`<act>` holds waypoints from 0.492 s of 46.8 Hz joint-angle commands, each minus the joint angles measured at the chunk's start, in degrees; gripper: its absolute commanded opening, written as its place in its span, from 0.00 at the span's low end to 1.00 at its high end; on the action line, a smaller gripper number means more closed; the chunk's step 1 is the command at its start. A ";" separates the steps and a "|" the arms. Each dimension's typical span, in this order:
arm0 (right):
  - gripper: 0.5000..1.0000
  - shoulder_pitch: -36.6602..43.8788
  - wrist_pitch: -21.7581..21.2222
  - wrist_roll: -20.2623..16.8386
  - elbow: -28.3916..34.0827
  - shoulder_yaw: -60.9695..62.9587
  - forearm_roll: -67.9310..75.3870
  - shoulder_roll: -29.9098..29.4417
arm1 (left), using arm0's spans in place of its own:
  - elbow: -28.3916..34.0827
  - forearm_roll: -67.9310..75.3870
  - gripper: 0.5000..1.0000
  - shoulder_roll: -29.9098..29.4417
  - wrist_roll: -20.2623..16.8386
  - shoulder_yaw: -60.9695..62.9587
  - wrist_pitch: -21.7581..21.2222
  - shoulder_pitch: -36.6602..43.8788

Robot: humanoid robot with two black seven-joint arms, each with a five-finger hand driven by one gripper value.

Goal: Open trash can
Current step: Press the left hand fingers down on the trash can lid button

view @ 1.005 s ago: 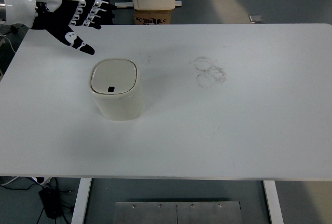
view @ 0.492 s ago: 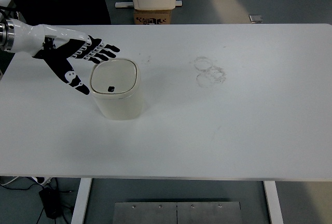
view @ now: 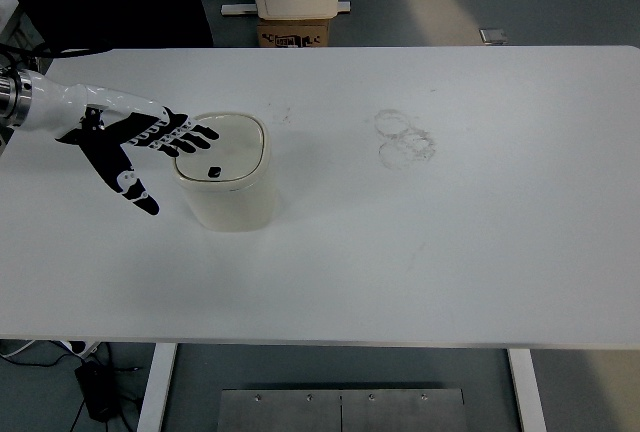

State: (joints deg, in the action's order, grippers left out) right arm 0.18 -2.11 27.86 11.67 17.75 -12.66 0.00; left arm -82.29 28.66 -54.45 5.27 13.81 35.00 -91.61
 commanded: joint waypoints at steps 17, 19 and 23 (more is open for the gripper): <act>0.98 0.00 0.00 0.01 0.02 0.00 0.00 0.00 | 0.20 0.08 1.00 2.86 0.00 -0.01 0.00 2.23; 0.98 0.00 0.00 0.01 0.02 0.00 0.00 0.00 | 0.20 0.08 1.00 2.95 0.00 -0.01 0.00 2.23; 0.98 0.00 0.00 0.01 -0.07 0.00 0.00 0.00 | 0.11 0.08 1.00 4.00 0.00 -0.01 0.00 2.14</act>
State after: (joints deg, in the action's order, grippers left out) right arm 0.17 -2.11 27.87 11.68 17.76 -12.66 0.00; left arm -82.08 28.74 -51.21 5.27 13.80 35.00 -89.35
